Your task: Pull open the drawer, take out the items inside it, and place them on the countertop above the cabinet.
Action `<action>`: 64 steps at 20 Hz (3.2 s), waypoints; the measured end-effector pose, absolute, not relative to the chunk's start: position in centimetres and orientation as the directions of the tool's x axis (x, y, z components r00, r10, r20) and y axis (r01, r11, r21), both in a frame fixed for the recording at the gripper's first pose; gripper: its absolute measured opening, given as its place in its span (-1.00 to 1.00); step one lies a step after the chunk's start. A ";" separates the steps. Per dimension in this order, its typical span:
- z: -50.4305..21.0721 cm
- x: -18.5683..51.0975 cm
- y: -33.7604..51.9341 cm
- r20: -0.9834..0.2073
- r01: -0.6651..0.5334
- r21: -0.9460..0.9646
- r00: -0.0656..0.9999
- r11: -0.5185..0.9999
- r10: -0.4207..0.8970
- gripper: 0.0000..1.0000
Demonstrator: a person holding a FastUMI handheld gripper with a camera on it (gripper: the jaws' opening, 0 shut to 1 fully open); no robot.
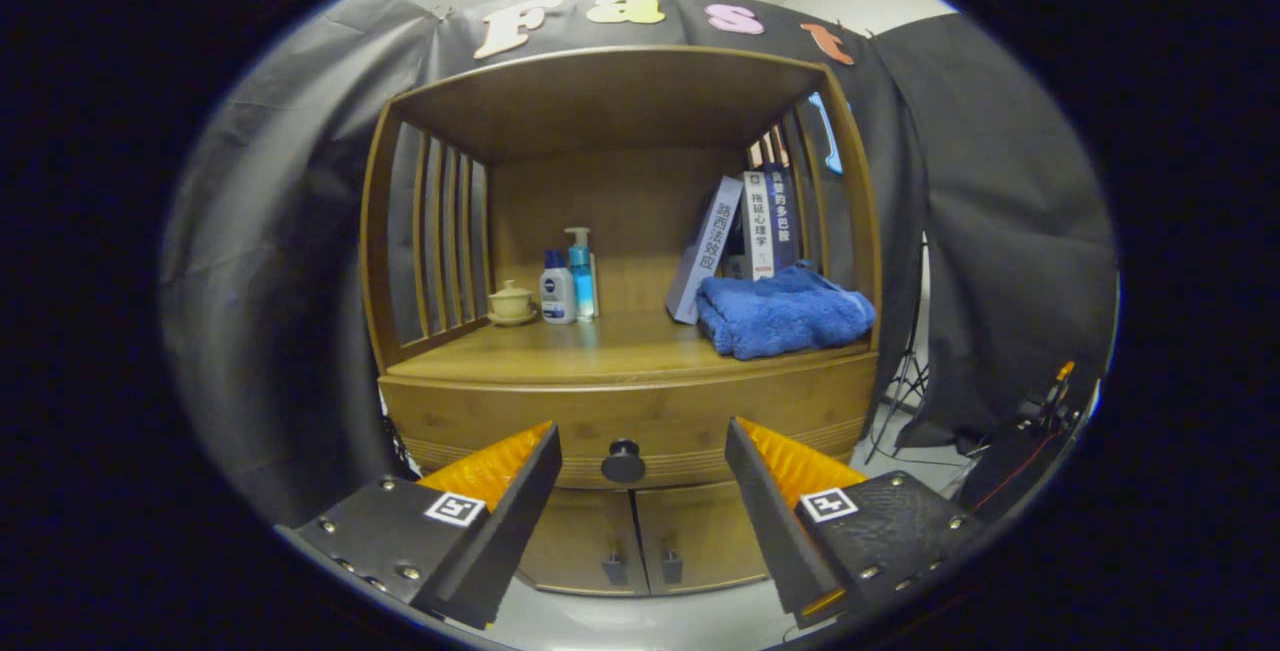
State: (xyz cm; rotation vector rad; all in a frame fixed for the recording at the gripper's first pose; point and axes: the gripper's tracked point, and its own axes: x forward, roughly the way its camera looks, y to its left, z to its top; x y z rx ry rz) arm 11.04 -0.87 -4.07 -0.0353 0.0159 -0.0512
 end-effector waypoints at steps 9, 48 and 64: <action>-11.9 20.5 -0.7 -0.119 0.021 -0.086 0.992 0.996 -0.031 0.97; -16.2 2.0 0.0 -0.100 0.032 -0.086 0.994 0.996 -0.041 -0.48; -3.5 0.5 3.0 -0.028 0.007 -0.130 1.000 0.991 -0.010 0.96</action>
